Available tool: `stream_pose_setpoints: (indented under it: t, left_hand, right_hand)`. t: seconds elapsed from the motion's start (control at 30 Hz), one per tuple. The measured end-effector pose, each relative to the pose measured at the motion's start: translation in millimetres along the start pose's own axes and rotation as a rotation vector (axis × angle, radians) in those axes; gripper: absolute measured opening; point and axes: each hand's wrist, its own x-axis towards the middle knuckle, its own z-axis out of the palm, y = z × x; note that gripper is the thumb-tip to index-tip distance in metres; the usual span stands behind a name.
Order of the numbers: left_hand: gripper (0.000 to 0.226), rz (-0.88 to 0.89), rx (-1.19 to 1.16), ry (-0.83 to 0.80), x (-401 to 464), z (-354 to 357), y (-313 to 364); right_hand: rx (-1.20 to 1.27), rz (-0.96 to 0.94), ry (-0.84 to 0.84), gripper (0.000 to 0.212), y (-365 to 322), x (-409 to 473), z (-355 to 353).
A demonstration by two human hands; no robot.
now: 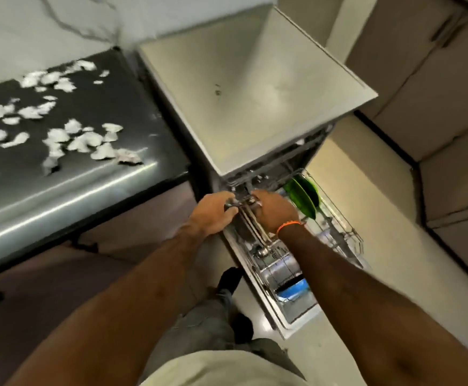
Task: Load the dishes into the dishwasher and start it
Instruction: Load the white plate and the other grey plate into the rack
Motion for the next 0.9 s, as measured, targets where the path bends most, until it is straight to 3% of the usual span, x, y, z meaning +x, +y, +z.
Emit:
stream_pose_setpoints:
  t: [0.27,0.53,0.7,0.9]
  left_hand:
    - [0.032,-0.216,-0.025,0.309,-163,-107,-88]
    - [0.039,-0.513,-0.122,0.581,-317,-170,-206]
    - [0.037,-0.645,-0.089,0.718,-393,-201,-279]
    - [0.058,-0.791,-0.119,0.81,-453,-236,-362]
  right_hand:
    - [-0.091,-0.44,-0.064,0.044,-177,-19,3]
    - [-0.19,-0.855,-0.087,0.042,-383,-22,37]
    - [-0.231,-0.993,-0.141,0.045,-514,-21,75]
    - [-0.246,-1.135,-0.16,0.047,-648,-23,118]
